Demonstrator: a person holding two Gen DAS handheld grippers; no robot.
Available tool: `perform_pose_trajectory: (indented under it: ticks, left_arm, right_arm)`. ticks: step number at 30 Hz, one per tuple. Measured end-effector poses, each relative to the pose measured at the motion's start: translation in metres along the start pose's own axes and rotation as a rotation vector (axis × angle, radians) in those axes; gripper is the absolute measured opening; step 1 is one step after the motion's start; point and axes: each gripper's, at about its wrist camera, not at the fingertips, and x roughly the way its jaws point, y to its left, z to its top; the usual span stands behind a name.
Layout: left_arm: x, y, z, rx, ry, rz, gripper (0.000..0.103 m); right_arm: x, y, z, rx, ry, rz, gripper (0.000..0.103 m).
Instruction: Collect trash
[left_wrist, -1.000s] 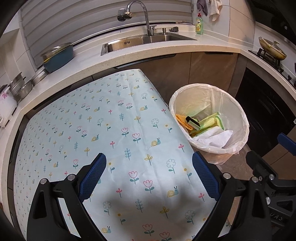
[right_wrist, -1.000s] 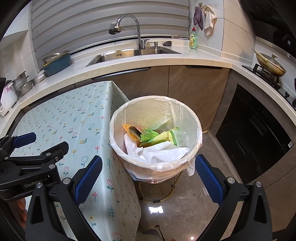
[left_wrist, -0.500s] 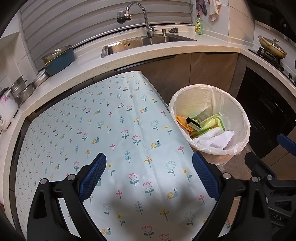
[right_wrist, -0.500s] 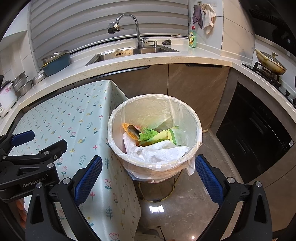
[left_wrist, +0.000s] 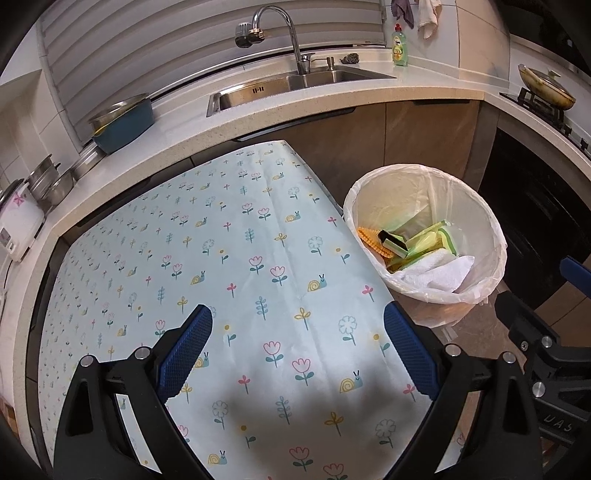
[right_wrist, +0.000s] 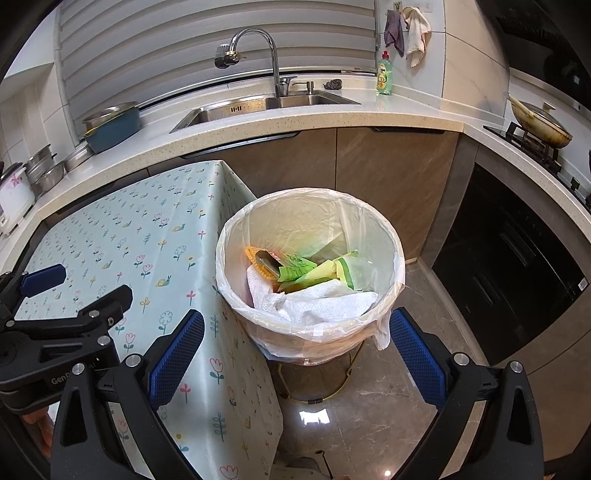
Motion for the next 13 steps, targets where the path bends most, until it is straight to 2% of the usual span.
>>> perform_pose_trajectory:
  ticks: [9,13]
  left_arm:
    - [-0.0032,0.0038,0.0037,-0.029,-0.019,-0.043,0.090]
    - [-0.0062,0.0013,0.0043,-0.013,-0.042,-0.032,0.090]
  right_arm:
    - [-0.0008,-0.0010,0.0023,0.005,-0.002,-0.002,0.097]
    - [-0.0008,-0.0010,0.0022,0.006,-0.002,-0.002,0.097]
